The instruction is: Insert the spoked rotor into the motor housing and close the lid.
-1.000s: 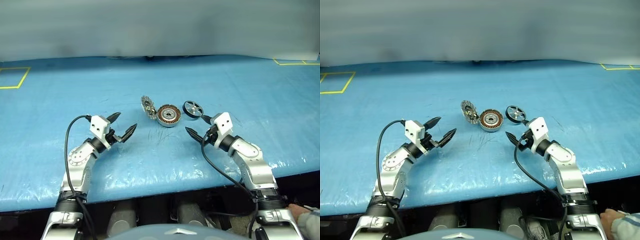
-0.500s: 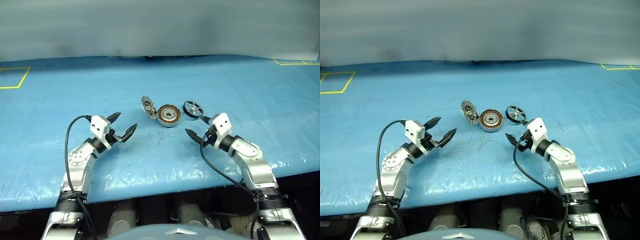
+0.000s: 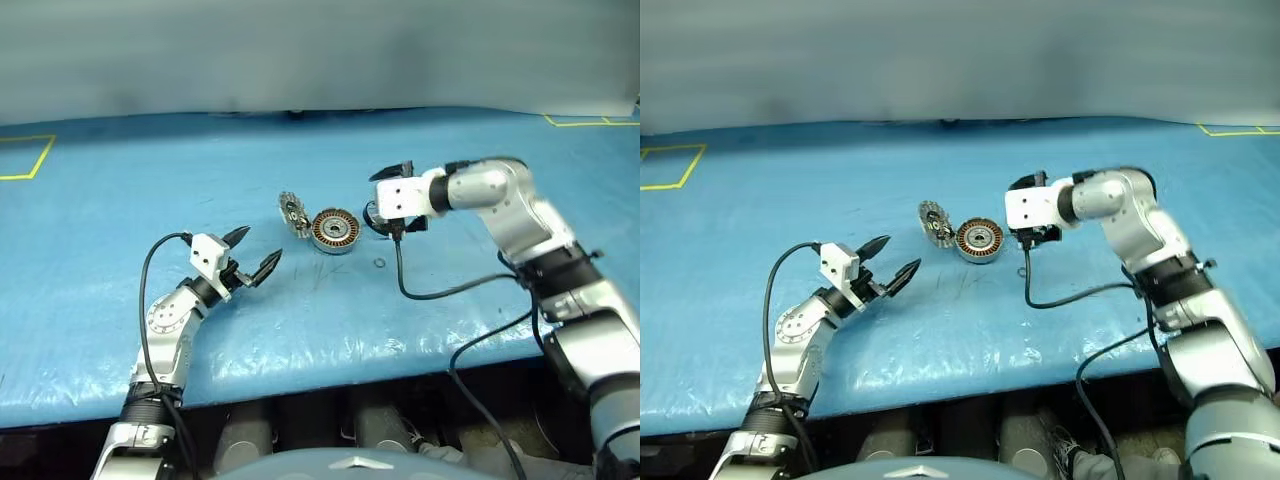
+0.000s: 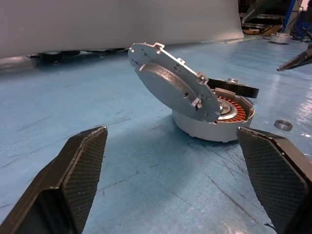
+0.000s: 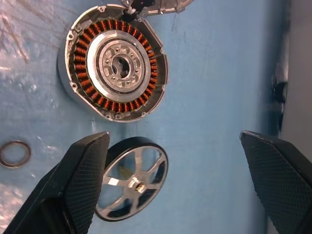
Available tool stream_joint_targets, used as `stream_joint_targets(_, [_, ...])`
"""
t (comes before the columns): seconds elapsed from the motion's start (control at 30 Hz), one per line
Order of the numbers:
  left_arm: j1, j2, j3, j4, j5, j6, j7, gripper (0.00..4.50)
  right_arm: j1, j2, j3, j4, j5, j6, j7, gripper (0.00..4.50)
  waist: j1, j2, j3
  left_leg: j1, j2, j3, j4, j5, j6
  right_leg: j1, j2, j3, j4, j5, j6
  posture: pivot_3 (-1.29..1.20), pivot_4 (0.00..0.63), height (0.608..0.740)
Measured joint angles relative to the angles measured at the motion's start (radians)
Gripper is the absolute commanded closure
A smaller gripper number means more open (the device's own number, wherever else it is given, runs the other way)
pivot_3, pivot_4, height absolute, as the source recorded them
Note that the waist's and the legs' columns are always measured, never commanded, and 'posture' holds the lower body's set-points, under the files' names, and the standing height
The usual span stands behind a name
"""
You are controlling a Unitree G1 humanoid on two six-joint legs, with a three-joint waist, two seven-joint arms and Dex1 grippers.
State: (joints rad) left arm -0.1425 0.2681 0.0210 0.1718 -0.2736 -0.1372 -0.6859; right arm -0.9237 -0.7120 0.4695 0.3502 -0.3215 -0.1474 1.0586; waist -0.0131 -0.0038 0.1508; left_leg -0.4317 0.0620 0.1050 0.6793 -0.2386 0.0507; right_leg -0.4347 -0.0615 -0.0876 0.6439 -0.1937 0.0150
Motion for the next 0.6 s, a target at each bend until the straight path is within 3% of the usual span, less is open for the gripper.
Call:
stream_joint_targets(0.23, [0.112,-0.026,-0.004,-0.027,0.0,-0.021,0.036,0.0,-0.05,0.176,0.154,0.2,-0.084,-0.167,0.073,0.02,0.0,0.0,0.0,-0.001,0.0,0.005,0.0,0.0,-0.003,-0.001,-0.002,0.001,0.0,0.003,0.001,0.0,0.15,0.74])
stream_joint_targets(0.6, [0.192,-0.007,-0.002,-0.112,0.0,0.005,0.064,0.0,-0.053,0.22,0.17,0.32,-0.146,-0.234,0.024,0.02,-0.001,0.002,0.001,0.002,0.001,0.004,0.002,0.0,-0.001,0.0,-0.002,0.0,0.002,0.001,-0.001,0.0,0.15,0.74])
